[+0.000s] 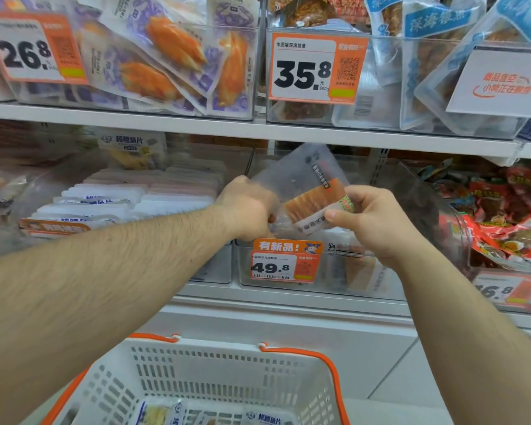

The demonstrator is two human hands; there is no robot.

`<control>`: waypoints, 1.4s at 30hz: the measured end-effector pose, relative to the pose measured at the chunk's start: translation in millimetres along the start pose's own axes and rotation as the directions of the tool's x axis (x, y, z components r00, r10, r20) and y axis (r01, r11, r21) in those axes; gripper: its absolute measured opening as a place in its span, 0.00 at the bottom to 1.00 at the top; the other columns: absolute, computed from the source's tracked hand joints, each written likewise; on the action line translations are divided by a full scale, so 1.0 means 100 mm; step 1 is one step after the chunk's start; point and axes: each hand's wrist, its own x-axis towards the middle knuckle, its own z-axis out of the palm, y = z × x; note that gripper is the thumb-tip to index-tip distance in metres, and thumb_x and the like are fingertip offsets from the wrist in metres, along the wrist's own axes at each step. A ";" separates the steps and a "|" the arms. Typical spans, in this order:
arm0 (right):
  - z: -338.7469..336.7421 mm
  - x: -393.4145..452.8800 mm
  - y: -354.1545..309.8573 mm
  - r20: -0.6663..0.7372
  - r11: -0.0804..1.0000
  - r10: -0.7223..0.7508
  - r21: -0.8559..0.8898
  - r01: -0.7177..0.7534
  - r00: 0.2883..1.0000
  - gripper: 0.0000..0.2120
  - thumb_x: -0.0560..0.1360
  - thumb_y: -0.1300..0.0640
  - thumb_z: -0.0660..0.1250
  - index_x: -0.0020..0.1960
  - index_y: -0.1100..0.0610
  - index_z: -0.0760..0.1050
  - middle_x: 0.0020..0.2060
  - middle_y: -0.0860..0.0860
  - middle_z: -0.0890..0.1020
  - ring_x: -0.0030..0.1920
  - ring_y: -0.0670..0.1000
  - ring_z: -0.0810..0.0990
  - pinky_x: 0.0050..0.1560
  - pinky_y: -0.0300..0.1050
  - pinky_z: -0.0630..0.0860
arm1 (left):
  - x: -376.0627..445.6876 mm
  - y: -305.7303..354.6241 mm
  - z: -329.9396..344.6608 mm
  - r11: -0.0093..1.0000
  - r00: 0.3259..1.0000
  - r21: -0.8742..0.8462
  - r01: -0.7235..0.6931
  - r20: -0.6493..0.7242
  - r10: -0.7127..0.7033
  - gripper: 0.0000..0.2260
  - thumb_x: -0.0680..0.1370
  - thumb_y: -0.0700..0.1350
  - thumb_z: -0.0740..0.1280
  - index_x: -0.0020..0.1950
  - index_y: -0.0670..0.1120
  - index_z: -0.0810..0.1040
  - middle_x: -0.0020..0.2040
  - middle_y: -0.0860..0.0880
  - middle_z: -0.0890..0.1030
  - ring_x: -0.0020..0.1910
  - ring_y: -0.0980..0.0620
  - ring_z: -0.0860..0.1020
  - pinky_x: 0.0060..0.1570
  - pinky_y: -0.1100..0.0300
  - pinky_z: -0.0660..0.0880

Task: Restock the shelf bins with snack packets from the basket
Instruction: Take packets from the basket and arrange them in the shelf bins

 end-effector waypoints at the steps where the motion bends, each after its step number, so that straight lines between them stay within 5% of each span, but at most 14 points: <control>1: 0.01 0.01 0.04 0.020 0.998 0.032 -0.058 -0.030 0.999 0.09 0.75 0.67 0.71 0.45 0.54 0.83 0.38 0.49 0.87 0.43 0.49 0.86 0.52 0.48 0.79 | 0.00 -0.01 0.03 1.000 1.000 0.012 0.019 0.020 -0.019 0.14 0.74 0.67 0.64 0.45 0.57 0.75 0.46 0.58 0.78 0.50 0.52 0.72 0.52 0.57 0.62; 5: -0.02 0.04 0.08 0.033 0.976 0.088 -0.201 -0.080 0.996 0.06 0.75 0.64 0.72 0.46 0.54 0.84 0.41 0.50 0.87 0.47 0.55 0.85 0.56 0.58 0.80 | -0.04 -0.04 0.03 0.999 0.999 0.022 0.047 -0.020 -0.046 0.12 0.75 0.61 0.63 0.45 0.54 0.77 0.40 0.56 0.79 0.50 0.52 0.75 0.67 0.47 0.52; 9: -0.05 0.06 0.01 0.131 0.875 0.116 -0.482 -0.039 0.985 0.06 0.73 0.60 0.74 0.40 0.50 0.84 0.36 0.46 0.85 0.38 0.45 0.81 0.42 0.43 0.75 | -0.12 -0.07 -0.05 1.000 0.999 0.018 0.025 -0.034 -0.024 0.09 0.75 0.59 0.64 0.49 0.56 0.77 0.37 0.57 0.71 0.61 0.53 0.70 0.69 0.41 0.48; 12: 0.01 0.09 -0.06 0.137 0.760 0.158 -0.649 -0.031 0.978 0.03 0.71 0.55 0.77 0.44 0.48 0.85 0.39 0.42 0.84 0.42 0.42 0.79 0.43 0.40 0.73 | -0.16 -0.16 -0.10 0.980 1.000 -0.197 -0.020 0.008 0.022 0.04 0.75 0.52 0.67 0.47 0.54 0.78 0.37 0.58 0.73 0.58 0.54 0.70 0.69 0.45 0.50; 15: 0.08 0.12 -0.11 0.169 0.646 0.144 -0.763 0.037 0.975 0.08 0.71 0.53 0.76 0.50 0.50 0.86 0.45 0.48 0.85 0.46 0.50 0.79 0.44 0.43 0.75 | -0.24 -0.30 -0.20 0.843 0.996 -0.537 -0.036 -0.092 -0.016 0.08 0.76 0.44 0.68 0.44 0.58 0.78 0.40 0.62 0.78 0.49 0.64 0.75 0.63 0.56 0.60; 18: 0.15 0.12 -0.16 0.180 0.589 0.123 -0.805 0.074 0.976 0.03 0.71 0.56 0.75 0.44 0.53 0.84 0.40 0.50 0.84 0.42 0.51 0.80 0.43 0.48 0.79 | -0.34 -0.32 -0.30 0.559 0.993 -0.827 -0.068 -0.112 -0.046 0.08 0.77 0.44 0.70 0.44 0.58 0.80 0.42 0.63 0.81 0.44 0.67 0.77 0.57 0.63 0.72; 19: 0.17 0.13 -0.17 0.183 0.575 0.112 -0.814 0.086 0.977 0.02 0.71 0.57 0.75 0.43 0.53 0.83 0.39 0.49 0.84 0.41 0.50 0.79 0.42 0.48 0.79 | -0.36 -0.29 -0.33 0.567 0.994 -0.818 -0.094 -0.110 0.006 0.05 0.76 0.47 0.71 0.45 0.58 0.80 0.43 0.61 0.82 0.44 0.66 0.78 0.56 0.63 0.73; 21: 0.19 0.14 -0.18 0.184 0.570 0.091 -0.816 0.100 0.979 0.04 0.70 0.59 0.74 0.40 0.52 0.80 0.38 0.48 0.82 0.39 0.47 0.77 0.38 0.45 0.76 | -0.36 -0.21 -0.33 0.737 0.992 -0.665 -0.123 -0.109 0.067 0.04 0.75 0.52 0.72 0.47 0.59 0.79 0.44 0.59 0.83 0.45 0.65 0.79 0.61 0.60 0.68; 24: 0.11 0.13 -0.22 0.165 0.676 0.093 -0.735 0.059 0.982 0.06 0.70 0.55 0.76 0.38 0.51 0.80 0.36 0.45 0.81 0.37 0.43 0.77 0.36 0.38 0.71 | -0.32 -0.20 -0.35 0.878 0.990 -0.461 -0.130 -0.114 0.087 0.04 0.76 0.52 0.72 0.43 0.58 0.79 0.40 0.61 0.81 0.40 0.70 0.75 0.66 0.57 0.57; 29: 0.11 0.10 -0.20 0.175 0.681 0.081 -0.729 0.074 0.981 0.01 0.74 0.55 0.75 0.44 0.50 0.85 0.38 0.40 0.81 0.38 0.37 0.76 0.35 0.29 0.68 | -0.30 -0.23 -0.36 0.940 0.980 -0.279 -0.197 -0.087 0.180 0.04 0.76 0.54 0.71 0.43 0.58 0.78 0.36 0.63 0.78 0.37 0.68 0.73 0.66 0.55 0.61; 34: 0.24 0.10 -0.18 0.219 0.634 0.120 -0.767 0.095 0.968 0.04 0.72 0.54 0.76 0.47 0.50 0.87 0.42 0.45 0.86 0.43 0.43 0.81 0.51 0.44 0.80 | -0.29 -0.20 -0.29 0.967 0.973 -0.120 -0.223 0.026 0.228 0.04 0.78 0.54 0.68 0.48 0.56 0.80 0.33 0.64 0.72 0.37 0.63 0.70 0.67 0.55 0.59; 38: 0.21 0.13 -0.19 0.251 0.650 0.156 -0.754 0.092 0.955 0.05 0.74 0.53 0.74 0.50 0.48 0.86 0.45 0.44 0.86 0.45 0.42 0.80 0.52 0.44 0.80 | -0.28 -0.19 -0.29 0.971 0.974 -0.089 -0.222 0.031 0.226 0.05 0.78 0.54 0.67 0.48 0.55 0.81 0.35 0.62 0.75 0.46 0.56 0.74 0.66 0.56 0.56; 42: 0.27 0.15 -0.15 0.263 0.624 0.197 -0.777 0.086 0.945 0.06 0.74 0.54 0.74 0.51 0.49 0.86 0.47 0.45 0.86 0.47 0.44 0.81 0.53 0.46 0.80 | -0.27 -0.19 -0.18 0.975 0.972 -0.019 -0.224 0.067 0.224 0.10 0.78 0.52 0.67 0.36 0.55 0.74 0.33 0.61 0.74 0.41 0.58 0.73 0.60 0.54 0.57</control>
